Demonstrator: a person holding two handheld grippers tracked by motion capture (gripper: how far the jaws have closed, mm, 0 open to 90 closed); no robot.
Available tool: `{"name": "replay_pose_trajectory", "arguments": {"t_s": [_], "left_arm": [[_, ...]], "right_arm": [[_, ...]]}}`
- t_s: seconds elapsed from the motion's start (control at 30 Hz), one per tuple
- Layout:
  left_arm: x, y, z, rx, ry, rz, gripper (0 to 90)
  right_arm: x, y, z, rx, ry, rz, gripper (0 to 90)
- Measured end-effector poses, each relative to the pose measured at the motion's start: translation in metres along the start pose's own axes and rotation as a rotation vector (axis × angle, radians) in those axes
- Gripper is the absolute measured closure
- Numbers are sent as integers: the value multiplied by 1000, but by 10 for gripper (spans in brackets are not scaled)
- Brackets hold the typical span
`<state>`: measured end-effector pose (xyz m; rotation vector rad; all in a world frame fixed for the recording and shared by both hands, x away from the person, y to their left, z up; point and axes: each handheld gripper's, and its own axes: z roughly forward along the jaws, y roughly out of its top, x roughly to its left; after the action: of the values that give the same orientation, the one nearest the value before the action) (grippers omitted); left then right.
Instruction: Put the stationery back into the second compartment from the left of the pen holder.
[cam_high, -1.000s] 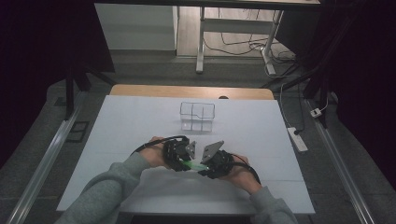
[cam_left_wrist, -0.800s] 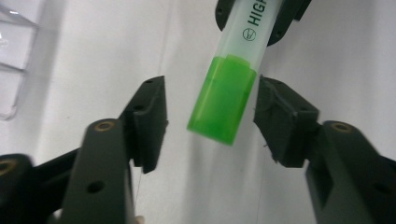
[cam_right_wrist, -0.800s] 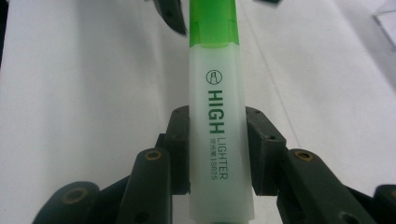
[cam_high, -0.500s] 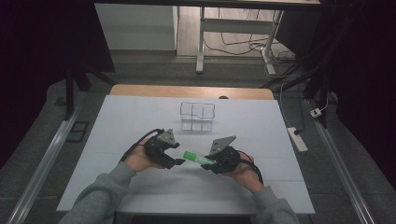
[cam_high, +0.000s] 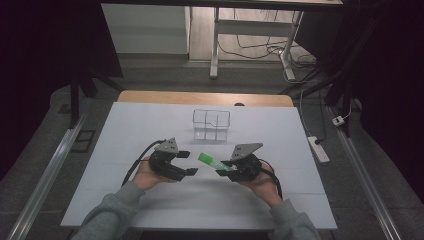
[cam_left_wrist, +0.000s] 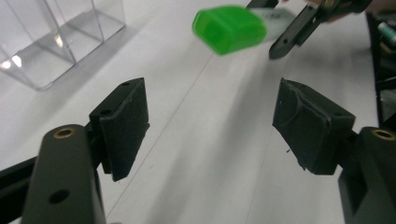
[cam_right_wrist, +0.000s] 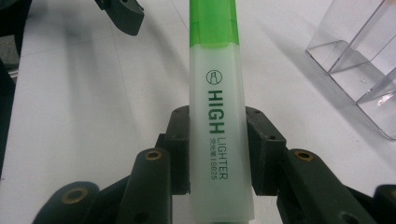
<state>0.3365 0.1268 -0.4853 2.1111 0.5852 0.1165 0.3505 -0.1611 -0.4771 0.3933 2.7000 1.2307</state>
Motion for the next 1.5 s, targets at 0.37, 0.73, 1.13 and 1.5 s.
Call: {"name": "replay_pose_trajectory", "arguments": {"t_s": [0.37, 0.73, 1.13, 1.5], "left_arm": [[2, 4, 15, -80, -90, -49, 273], [-2, 10, 27, -106, -87, -57, 365], [3, 12, 35, -111, -133, -167, 490], [-6, 20, 44, -97, -154, -152, 661]], "right_arm": [[2, 1, 3, -19, 15, 2, 646], [4, 0, 6, -17, -7, 6, 647], [6, -1, 12, -8, -55, -26, 646], [10, -1, 16, 14, -113, -43, 646]]}}
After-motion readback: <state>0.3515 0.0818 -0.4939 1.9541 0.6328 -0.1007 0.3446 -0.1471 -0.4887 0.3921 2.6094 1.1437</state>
